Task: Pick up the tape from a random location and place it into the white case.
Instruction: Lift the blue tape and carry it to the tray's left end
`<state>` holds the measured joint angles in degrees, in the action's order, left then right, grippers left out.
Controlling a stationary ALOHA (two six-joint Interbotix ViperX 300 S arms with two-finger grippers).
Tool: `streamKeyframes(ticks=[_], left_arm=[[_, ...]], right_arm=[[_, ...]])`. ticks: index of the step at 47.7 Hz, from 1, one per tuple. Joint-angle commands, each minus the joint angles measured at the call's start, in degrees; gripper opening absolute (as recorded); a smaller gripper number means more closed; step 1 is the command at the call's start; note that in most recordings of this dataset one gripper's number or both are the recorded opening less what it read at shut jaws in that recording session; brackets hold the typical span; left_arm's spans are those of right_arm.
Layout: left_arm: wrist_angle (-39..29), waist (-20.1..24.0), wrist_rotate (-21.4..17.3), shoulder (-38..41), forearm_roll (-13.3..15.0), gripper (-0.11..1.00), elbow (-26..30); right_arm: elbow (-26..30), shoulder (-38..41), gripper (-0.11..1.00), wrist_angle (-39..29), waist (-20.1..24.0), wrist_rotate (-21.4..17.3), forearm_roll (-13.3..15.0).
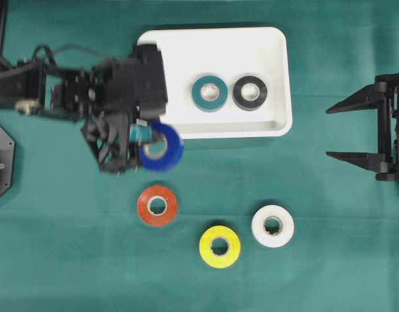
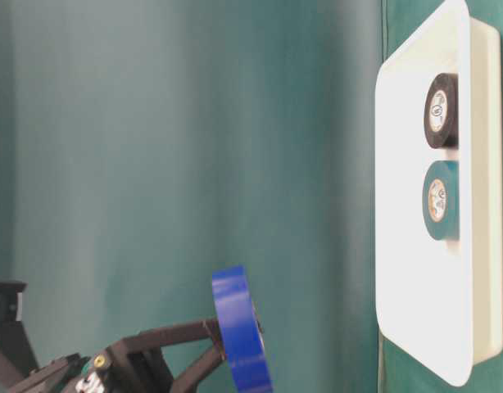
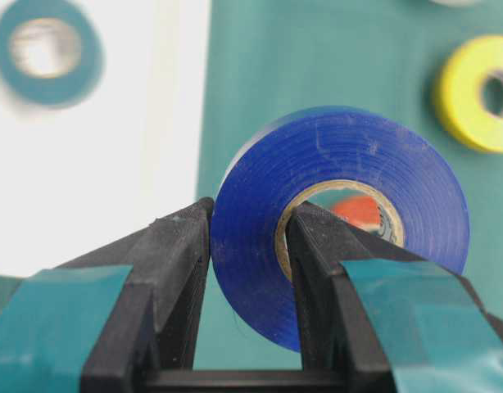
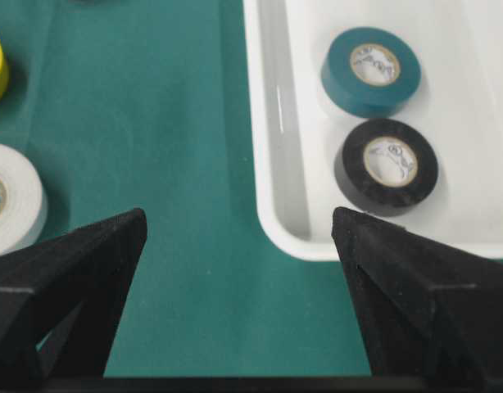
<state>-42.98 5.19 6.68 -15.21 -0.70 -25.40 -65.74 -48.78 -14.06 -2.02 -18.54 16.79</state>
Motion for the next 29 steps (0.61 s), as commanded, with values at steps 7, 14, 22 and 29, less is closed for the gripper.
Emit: streamKeyframes(ticks=[7, 14, 22, 29], left_arm=[[0.35, 6.24, 0.00, -0.62, -0.09, 0.23, 0.79], [0.53, 9.14, -0.09, -0.62, -0.09, 0.23, 0.79], [0.53, 11.78, -0.09, -0.53, -0.09, 0.23, 0.70], [1.14, 12.66, -0.09, -0.53, -0.09, 0.23, 0.62]], right_arm=[[1.58, 0.26, 0.89, -0.09, -0.09, -0.09, 0.18], [1.58, 0.18, 0.89, -0.09, -0.09, -0.09, 0.18], [1.58, 0.26, 0.89, 0.09, -0.09, -0.26, 0.18], [1.58, 0.26, 0.89, -0.09, -0.09, -0.53, 0.09]])
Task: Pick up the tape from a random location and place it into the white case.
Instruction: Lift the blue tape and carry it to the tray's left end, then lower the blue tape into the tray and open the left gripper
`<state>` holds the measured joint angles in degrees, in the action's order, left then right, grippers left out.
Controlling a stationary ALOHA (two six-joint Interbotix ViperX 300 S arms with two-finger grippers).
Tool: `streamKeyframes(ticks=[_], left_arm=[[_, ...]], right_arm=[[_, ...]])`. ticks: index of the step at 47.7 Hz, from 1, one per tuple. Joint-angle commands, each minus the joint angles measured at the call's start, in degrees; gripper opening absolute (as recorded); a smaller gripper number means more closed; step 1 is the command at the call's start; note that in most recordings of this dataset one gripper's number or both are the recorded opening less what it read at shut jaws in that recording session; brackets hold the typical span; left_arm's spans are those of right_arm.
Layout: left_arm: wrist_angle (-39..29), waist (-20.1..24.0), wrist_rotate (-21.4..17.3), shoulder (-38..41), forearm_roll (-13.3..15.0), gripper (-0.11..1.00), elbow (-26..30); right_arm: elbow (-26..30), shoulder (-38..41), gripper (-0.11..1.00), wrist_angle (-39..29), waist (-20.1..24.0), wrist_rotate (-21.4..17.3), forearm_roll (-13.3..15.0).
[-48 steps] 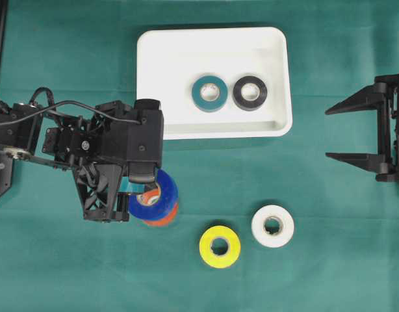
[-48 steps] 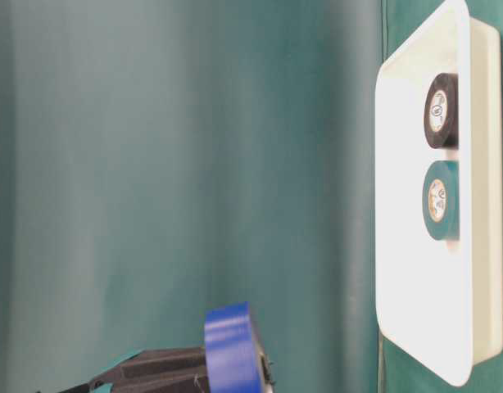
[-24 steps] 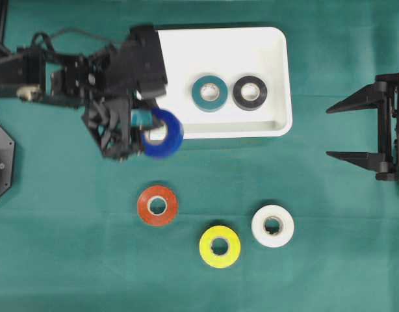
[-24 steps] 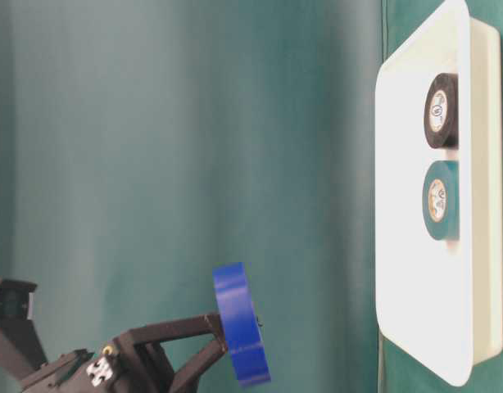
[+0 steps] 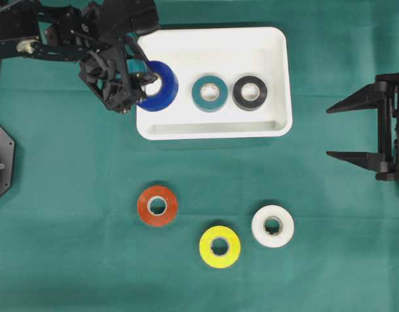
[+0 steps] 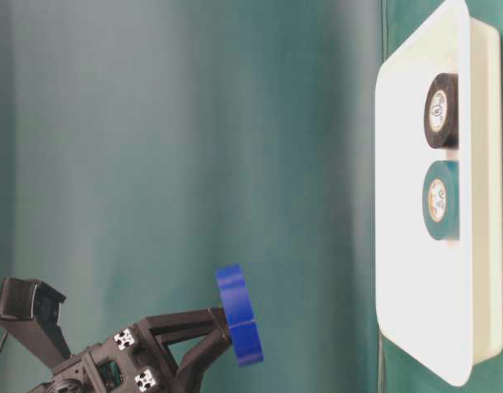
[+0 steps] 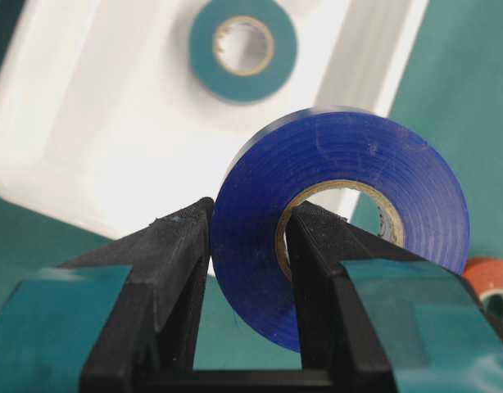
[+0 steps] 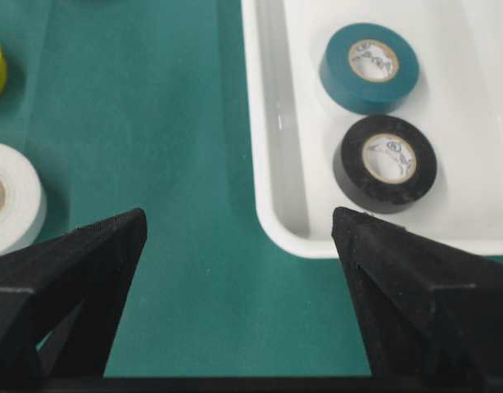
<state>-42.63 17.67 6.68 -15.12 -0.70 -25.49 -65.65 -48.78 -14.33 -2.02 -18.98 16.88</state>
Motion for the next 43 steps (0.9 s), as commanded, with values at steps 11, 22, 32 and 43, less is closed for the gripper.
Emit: streamKeyframes(ticks=[11, 22, 32, 43], left_arm=[[0.97, 0.35, -0.09, -0.62, -0.09, 0.23, 0.70], [0.88, 0.35, -0.09, -0.62, -0.09, 0.23, 0.70], [0.79, 0.35, -0.09, -0.62, -0.09, 0.23, 0.79], [0.70, 0.35, -0.09, -0.62, -0.09, 0.23, 0.70]], right_arm=[[1.85, 0.26, 0.89, -0.62, -0.09, -0.09, 0.00], [1.85, 0.26, 0.89, -0.62, -0.09, 0.00, 0.00], [1.93, 0.26, 0.89, -0.62, -0.09, 0.26, 0.09], [2.02, 0.26, 0.89, -0.62, -0.09, 0.44, 0.26]])
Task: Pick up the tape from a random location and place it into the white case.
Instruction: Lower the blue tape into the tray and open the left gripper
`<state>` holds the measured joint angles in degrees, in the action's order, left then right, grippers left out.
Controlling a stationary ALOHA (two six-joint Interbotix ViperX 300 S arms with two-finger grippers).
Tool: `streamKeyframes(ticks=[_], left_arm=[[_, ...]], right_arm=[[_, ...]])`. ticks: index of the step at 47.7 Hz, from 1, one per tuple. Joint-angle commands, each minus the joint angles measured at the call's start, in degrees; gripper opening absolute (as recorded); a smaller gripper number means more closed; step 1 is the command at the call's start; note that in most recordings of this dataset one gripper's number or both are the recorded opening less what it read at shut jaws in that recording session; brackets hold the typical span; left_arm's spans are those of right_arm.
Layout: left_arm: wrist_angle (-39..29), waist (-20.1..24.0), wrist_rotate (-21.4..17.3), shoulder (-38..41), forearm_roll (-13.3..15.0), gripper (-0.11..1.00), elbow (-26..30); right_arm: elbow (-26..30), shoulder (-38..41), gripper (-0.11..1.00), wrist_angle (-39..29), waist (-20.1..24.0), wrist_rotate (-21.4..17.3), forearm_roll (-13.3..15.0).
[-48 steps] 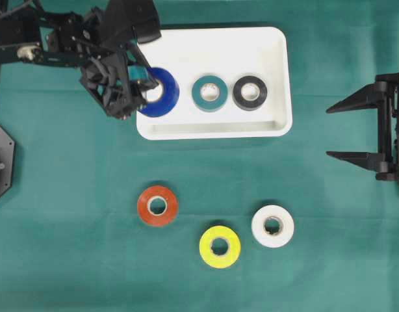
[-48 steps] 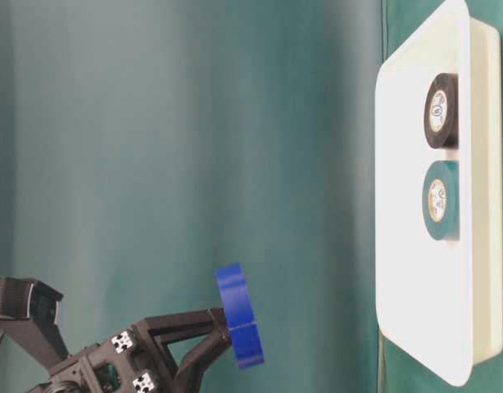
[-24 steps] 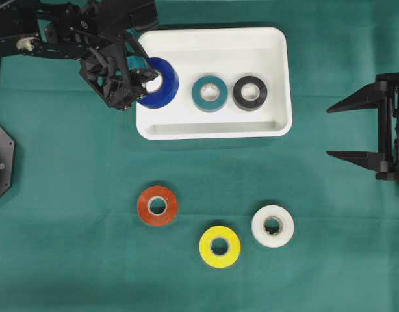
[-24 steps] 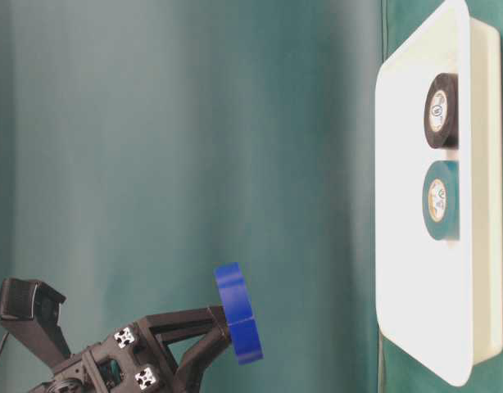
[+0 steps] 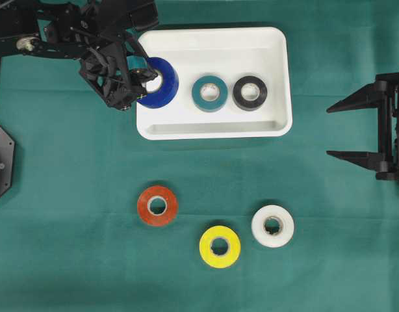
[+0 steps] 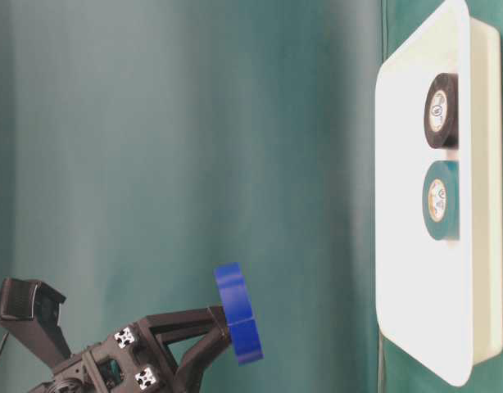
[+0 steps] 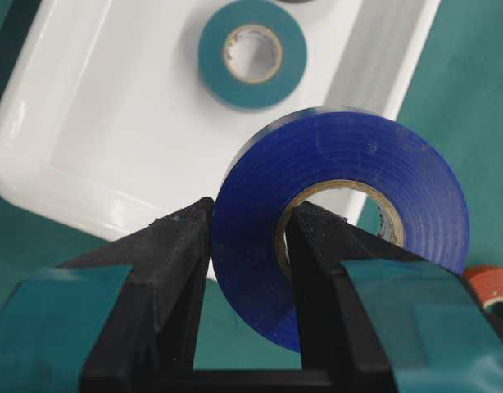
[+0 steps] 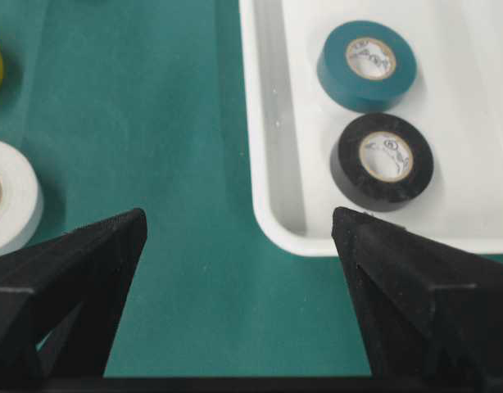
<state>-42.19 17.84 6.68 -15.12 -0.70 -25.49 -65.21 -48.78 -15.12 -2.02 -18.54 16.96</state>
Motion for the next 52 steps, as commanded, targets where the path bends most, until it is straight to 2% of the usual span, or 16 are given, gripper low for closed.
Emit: streamKeyframes(ticks=[1, 40, 52], left_arm=[[0.26, 0.18, -0.09, -0.62, -0.09, 0.23, 0.70], [1.58, 0.18, 0.00, -0.35, -0.09, 0.23, -0.62], [3.08, 0.44, 0.00, 8.00, -0.09, 0.23, 0.00]], right_arm=[[1.58, 0.26, 0.89, 0.18, -0.09, 0.00, 0.18], [1.58, 0.26, 0.89, 0.18, -0.09, 0.00, 0.18], [1.58, 0.26, 0.89, 0.18, -0.09, 0.00, 0.18]])
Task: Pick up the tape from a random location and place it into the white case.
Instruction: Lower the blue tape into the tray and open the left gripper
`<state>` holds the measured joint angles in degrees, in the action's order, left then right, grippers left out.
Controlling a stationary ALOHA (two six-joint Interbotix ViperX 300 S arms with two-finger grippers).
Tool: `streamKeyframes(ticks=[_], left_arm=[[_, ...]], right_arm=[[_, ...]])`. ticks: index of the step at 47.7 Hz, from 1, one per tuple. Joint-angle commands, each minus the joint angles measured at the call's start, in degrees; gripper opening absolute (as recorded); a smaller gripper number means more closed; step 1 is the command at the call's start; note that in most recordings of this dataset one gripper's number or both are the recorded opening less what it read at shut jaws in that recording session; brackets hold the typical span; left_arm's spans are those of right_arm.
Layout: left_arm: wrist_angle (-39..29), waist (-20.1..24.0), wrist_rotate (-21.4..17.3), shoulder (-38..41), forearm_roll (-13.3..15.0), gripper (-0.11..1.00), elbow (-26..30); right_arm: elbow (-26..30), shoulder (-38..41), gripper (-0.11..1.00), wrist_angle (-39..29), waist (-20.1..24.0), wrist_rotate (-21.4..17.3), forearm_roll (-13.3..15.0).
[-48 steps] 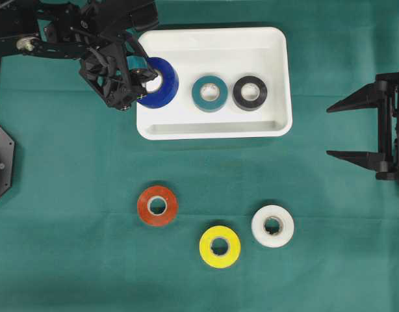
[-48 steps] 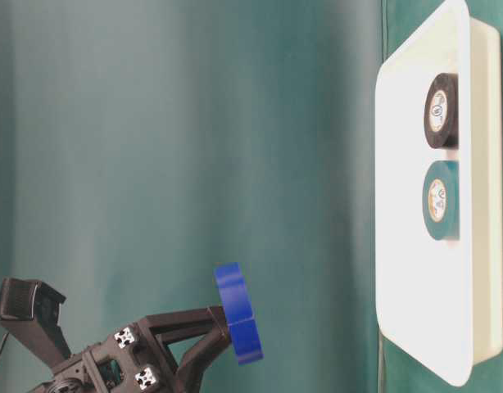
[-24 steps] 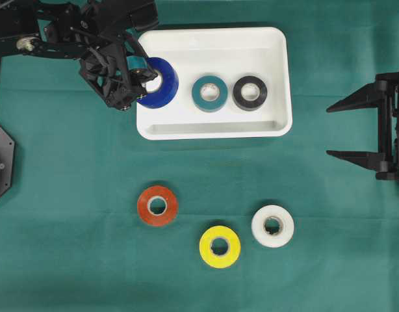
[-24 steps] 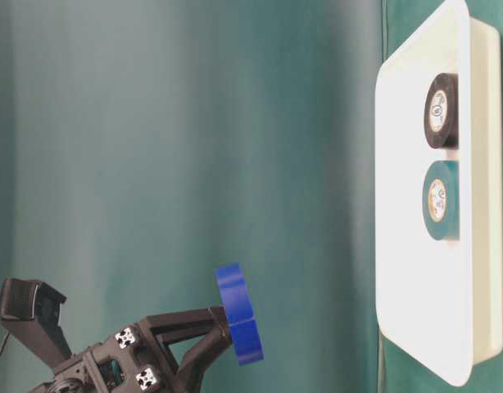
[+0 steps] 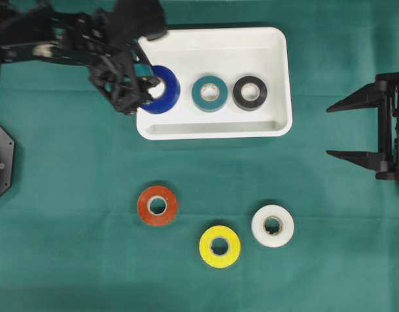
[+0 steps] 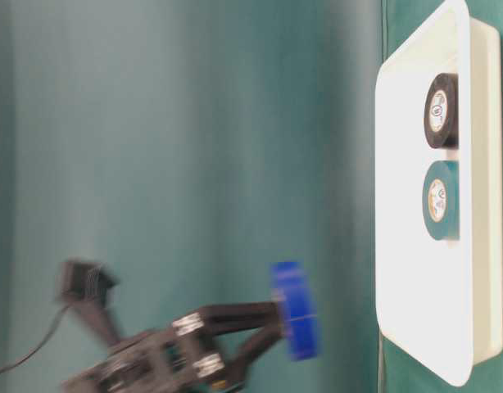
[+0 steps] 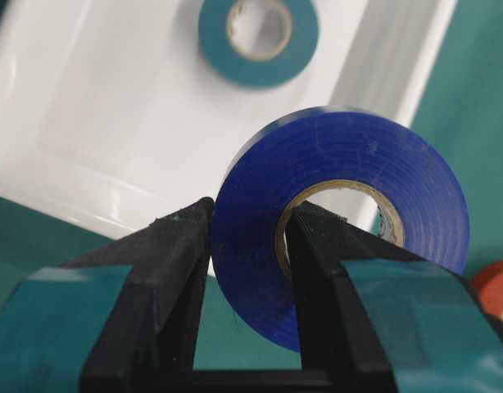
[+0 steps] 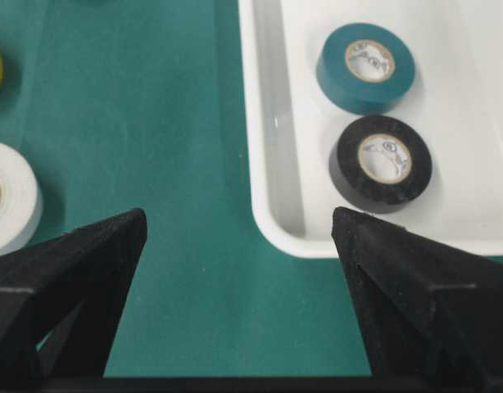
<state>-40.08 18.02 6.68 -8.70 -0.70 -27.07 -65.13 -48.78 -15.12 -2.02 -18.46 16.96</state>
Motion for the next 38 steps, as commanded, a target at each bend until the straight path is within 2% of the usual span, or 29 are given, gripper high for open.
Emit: streamKeyframes(ticks=[1, 18, 29, 38], left_arm=[[1.14, 0.35, -0.09, 2.29, -0.09, 0.23, 1.67], [8.44, 2.72, -0.09, 12.04, -0.09, 0.23, 1.23], [9.05, 3.78, -0.44, 14.15, -0.09, 0.23, 1.32], [11.95, 3.60, -3.25, 13.97, 0.00, 0.23, 1.05]], right_arm=[[1.49, 0.26, 0.89, 0.18, -0.09, -0.09, 0.18], [1.41, 0.26, 0.89, 0.18, -0.09, -0.09, 0.18], [1.49, 0.26, 0.89, 0.18, -0.09, -0.09, 0.18], [1.49, 0.26, 0.89, 0.18, -0.09, -0.09, 0.18]])
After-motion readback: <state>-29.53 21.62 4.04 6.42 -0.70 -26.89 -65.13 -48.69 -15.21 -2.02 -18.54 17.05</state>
